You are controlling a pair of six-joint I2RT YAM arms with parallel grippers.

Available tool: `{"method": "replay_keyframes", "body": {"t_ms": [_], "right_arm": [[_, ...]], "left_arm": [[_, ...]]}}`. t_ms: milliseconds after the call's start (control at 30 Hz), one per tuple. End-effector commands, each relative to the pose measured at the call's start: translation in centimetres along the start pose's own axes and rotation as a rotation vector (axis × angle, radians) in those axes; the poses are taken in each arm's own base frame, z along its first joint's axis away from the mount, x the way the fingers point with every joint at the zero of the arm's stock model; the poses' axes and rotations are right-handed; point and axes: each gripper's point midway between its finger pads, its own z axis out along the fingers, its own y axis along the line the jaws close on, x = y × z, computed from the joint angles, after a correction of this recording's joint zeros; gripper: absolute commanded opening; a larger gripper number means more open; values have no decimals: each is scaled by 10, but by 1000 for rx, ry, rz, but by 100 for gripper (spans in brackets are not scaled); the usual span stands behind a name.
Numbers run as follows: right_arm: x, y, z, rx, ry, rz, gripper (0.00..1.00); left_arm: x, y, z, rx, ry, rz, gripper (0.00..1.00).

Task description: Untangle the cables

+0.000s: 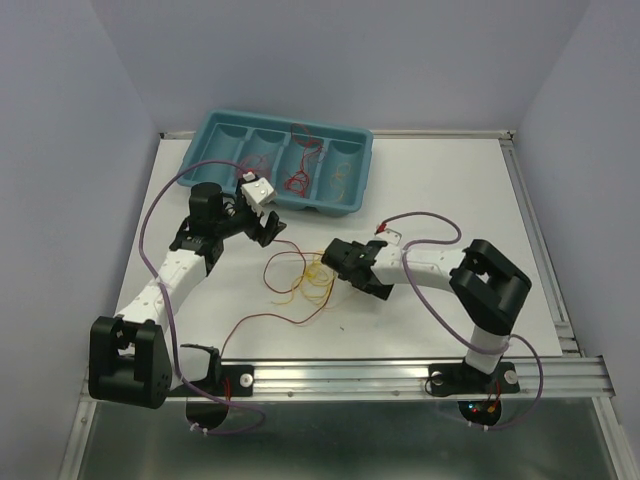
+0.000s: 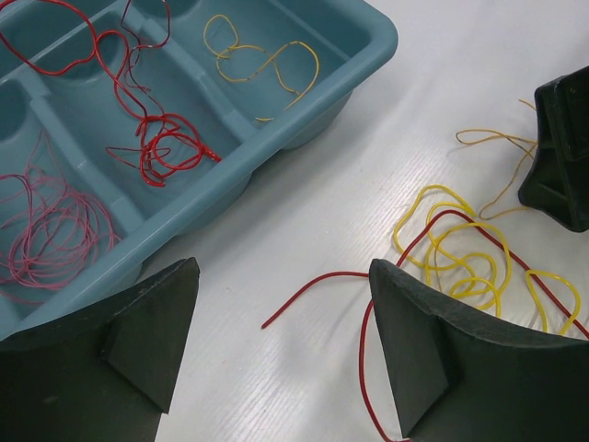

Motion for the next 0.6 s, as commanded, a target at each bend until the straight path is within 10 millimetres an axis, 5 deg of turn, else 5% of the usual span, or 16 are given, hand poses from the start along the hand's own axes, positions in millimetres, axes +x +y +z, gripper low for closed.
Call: {"method": "replay_keyframes", "body": {"t_ms": [0,33,200,300,567], "right_arm": [[-4,15,3,1,-12,48,84],[-4,16,5,6,-13,39,64],[1,23,7,4,4,12,1],[-8,26,-1,-21,-8,2,0],[-112,42,-83,-205,-275,31,1]], "left_arm": [[-7,3,0,-8,-24,10,86],[-8,2,0,-8,-25,11,86],[-8,4,-1,-21,-23,17,86],[-8,5,-1,-24,-23,18,86],[-8,5,-2,-27,-25,23,86]]}}
